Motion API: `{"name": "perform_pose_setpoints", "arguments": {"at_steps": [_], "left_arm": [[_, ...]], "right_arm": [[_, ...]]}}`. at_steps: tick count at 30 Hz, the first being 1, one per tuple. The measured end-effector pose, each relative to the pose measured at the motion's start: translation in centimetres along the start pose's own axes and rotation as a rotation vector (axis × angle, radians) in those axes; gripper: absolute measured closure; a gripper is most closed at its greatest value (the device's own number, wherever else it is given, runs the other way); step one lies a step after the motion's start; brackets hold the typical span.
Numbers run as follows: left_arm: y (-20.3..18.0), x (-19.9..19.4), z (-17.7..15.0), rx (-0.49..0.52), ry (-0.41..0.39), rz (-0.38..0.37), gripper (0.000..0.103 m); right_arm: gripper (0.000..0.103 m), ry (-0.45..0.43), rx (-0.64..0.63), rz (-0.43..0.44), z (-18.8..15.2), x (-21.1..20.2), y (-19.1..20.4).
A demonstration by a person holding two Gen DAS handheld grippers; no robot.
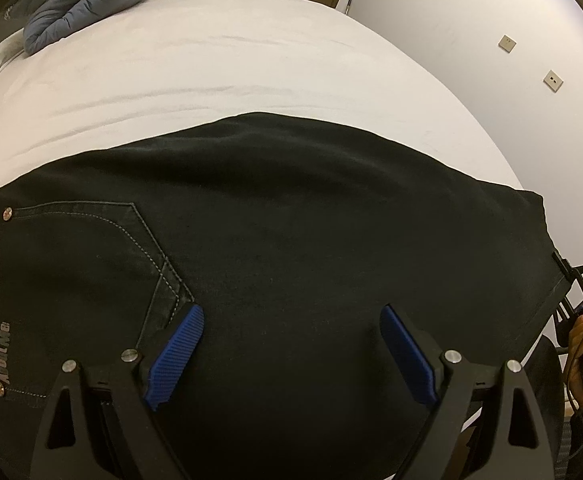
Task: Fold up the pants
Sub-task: 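Grasp the jeans' leg edge with the right tool and lift it toward the left tool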
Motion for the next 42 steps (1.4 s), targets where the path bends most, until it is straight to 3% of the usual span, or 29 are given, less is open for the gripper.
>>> {"name": "perform_pose_setpoints", "arguments": {"at_steps": [3, 6, 9, 11, 14, 17, 19, 27, 30, 33, 34, 35, 36, 37, 42], "left_arm": [[-0.2, 0.3, 0.2, -0.008, -0.005, -0.009, 0.012], [0.2, 0.0, 0.1, -0.027, -0.015, -0.029, 0.012], [0.5, -0.2, 0.2, -0.048, -0.023, -0.047, 0.012], [0.8, -0.5, 0.4, -0.081, -0.035, -0.069, 0.012], [1.4, -1.1, 0.7, -0.16, -0.061, -0.141, 0.01], [1.6, -1.0, 1.1, -0.23, -0.059, -0.242, 0.008], [1.7, -0.9, 1.6, -0.257, -0.059, -0.267, 0.006], [0.1, 1.1, 5.1, -0.305, -0.031, -0.368, 0.002], [-0.6, 2.1, 6.6, -0.312, 0.011, -0.433, 0.0], [-1.9, 3.9, 7.9, -0.242, 0.09, -0.423, 0.002], [-2.3, 4.2, 8.2, -0.211, 0.103, -0.421, 0.013], [-2.6, 4.3, 8.4, -0.197, 0.108, -0.433, 0.036], [-2.8, 4.5, 8.6, -0.181, 0.124, -0.442, 0.053], [-2.8, 4.7, 8.8, -0.16, 0.147, -0.437, 0.085], [-1.9, 3.0, 9.8, -0.032, 0.137, -0.39, 0.094]], "right_arm": [[0.097, -0.028, -0.063, -0.042, -1.2, -0.4, 1.4], [0.097, -0.036, -0.239, -0.114, -3.7, -0.5, 5.0], [0.097, 0.006, -0.579, -0.203, -10.5, 2.1, 9.7], [0.097, 0.079, -0.83, -0.248, -17.0, 4.0, 11.2], [0.097, 0.278, -1.221, -0.356, -28.9, 8.1, 7.9], [0.097, 0.359, -1.475, -0.542, -34.1, 11.6, 1.5], [0.097, 0.364, -1.535, -0.599, -35.2, 12.5, -1.1], [0.097, 0.232, -1.683, -0.559, -36.8, 11.8, -0.6], [0.097, 0.197, -1.769, -0.529, -38.4, 10.5, -0.6], [0.097, 0.182, -1.83, -0.506, -39.8, 9.6, -0.3], [0.097, 0.182, -1.844, -0.499, -40.3, 9.5, -0.2], [0.097, 0.182, -1.855, -0.494, -40.6, 9.4, -0.1], [0.097, 0.185, -1.863, -0.485, -41.0, 9.3, 0.0], [0.097, 0.188, -1.872, -0.475, -41.5, 9.2, 0.1], [0.097, 0.222, -1.925, -0.425, -43.8, 8.5, 0.2]]}}
Point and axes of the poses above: each gripper's, at about its wrist camera, not at the fingertips, and x roughly the way its jaws point, y to its left, z to its top, the point moved 4 cm from there along x, roughly the way its jaws point, and after that the axes turned 13 degrees about x, right-handed, at the moved point
